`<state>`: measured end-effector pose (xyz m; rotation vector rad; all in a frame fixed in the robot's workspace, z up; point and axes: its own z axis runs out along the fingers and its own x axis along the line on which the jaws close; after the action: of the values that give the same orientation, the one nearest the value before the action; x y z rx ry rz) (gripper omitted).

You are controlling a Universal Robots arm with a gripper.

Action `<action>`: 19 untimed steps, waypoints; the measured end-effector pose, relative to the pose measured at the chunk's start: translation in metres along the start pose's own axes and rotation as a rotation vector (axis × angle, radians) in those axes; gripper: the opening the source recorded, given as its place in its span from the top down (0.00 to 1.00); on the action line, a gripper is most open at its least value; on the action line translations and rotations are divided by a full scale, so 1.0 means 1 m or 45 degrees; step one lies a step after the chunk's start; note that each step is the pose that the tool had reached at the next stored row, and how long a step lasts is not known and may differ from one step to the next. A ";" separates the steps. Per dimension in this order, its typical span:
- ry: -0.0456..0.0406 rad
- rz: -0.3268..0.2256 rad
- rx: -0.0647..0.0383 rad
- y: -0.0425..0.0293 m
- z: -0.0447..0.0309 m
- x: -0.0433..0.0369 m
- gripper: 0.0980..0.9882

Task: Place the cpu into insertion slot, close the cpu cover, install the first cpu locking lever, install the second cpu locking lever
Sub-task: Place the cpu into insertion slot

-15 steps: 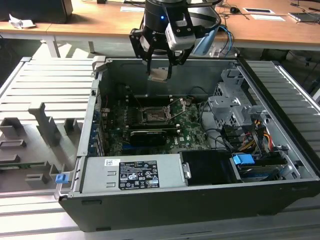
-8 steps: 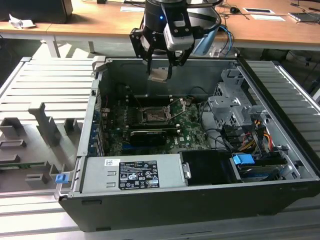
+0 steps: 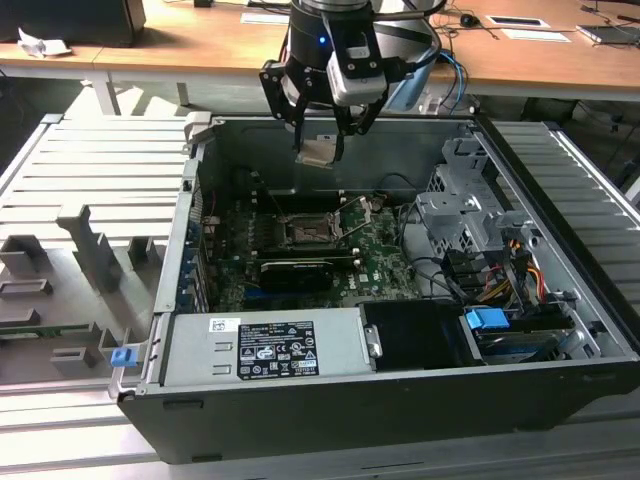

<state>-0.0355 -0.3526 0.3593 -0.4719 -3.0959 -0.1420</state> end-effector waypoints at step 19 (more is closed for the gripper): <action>-0.002 0.028 -0.001 -0.0001 0.0017 0.0000 0.52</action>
<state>-0.0355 -0.3526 0.3576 -0.5063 -3.0914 -0.1422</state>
